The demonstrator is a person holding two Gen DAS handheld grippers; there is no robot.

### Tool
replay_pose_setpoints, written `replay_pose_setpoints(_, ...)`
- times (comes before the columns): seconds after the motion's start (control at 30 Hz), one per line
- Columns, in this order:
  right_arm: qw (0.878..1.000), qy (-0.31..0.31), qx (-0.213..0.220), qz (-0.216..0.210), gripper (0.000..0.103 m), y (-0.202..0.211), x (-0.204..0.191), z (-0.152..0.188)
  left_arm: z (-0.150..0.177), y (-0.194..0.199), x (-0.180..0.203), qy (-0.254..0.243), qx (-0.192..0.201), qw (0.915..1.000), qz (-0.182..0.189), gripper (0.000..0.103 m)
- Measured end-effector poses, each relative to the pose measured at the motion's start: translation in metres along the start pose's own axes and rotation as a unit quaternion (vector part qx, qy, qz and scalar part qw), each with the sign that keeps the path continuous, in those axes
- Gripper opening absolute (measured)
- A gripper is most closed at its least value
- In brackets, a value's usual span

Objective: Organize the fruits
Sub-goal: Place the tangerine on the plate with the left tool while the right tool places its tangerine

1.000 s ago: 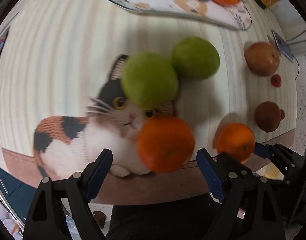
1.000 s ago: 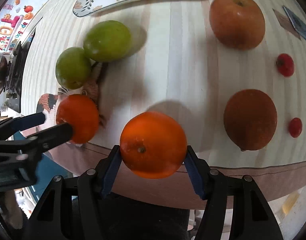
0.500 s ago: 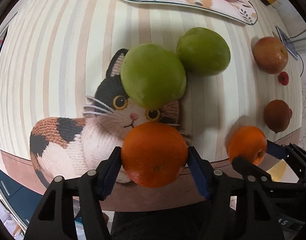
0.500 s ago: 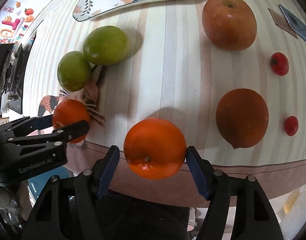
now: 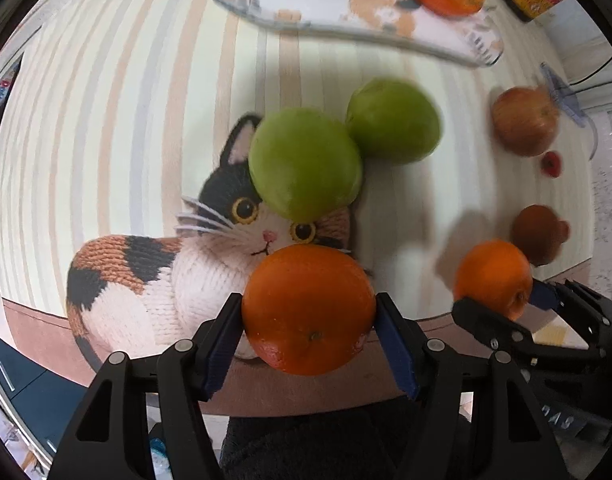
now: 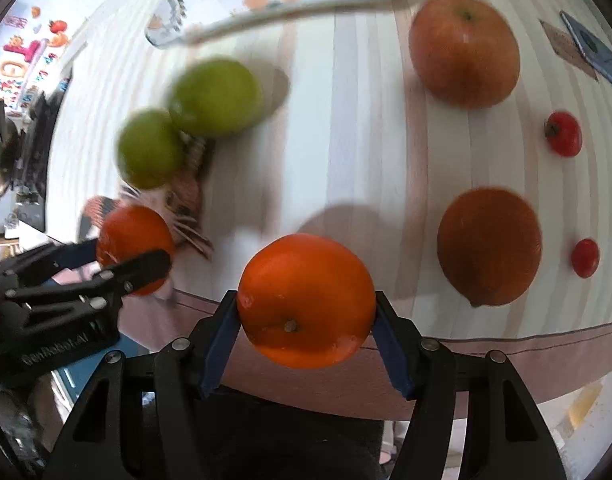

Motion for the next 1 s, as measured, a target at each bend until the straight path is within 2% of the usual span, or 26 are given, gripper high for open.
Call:
replay_pose_setpoints(0.17,0.998,-0.009,0.047,-0.034,0.067,0.043,-0.008,-0.042,-0.025,0.055,0.002,-0.003,0.048,0.9986,0.022,0.062)
replay_pose_setpoints(0.27,0.996,-0.014,0.073,-0.044,0.067,0.059,-0.013,-0.075,-0.058,0.085,-0.004,0.006,0.073,0.9966,0.038,0.062)
replay_pose_setpoints(0.43,0.994,-0.026,0.095,-0.051,0.067,0.057,-0.025,-0.135,-0.112,0.091,-0.022,0.01,0.089,0.9958,0.018,0.063)
replay_pose_setpoints(0.57,0.993,-0.043,0.092,-0.065,0.067,0.034,-0.037,-0.181,-0.158,0.07,-0.042,0.025,0.071,0.9971,-0.004,0.063)
replay_pose_setpoints(0.7,0.992,-0.068,0.069,-0.083,0.067,-0.015,-0.051,-0.21,-0.194,0.038,-0.067,0.049,0.037,0.9981,-0.009,0.063)
replay_pose_setpoints(0.83,0.992,-0.07,0.044,-0.098,0.067,-0.042,-0.059,-0.214,-0.214,0.017,-0.078,0.07,0.011,0.9975,0.001,0.063)
replay_pose_setpoints(1.0,0.993,-0.059,0.036,-0.1,0.067,-0.058,-0.064,-0.216,-0.233,-0.004,-0.078,0.08,-0.012,0.9965,0.017,0.063)
Point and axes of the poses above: each gripper's, at about its wrist camera, not at the fingertips, and y roughly against the way its jaws point, x to its right, z to its underside, the point moved 3 cm from there along -y, roughly the way its jaws point, and after that the axes turned 7 degrees about x, right-handed, at the moved point
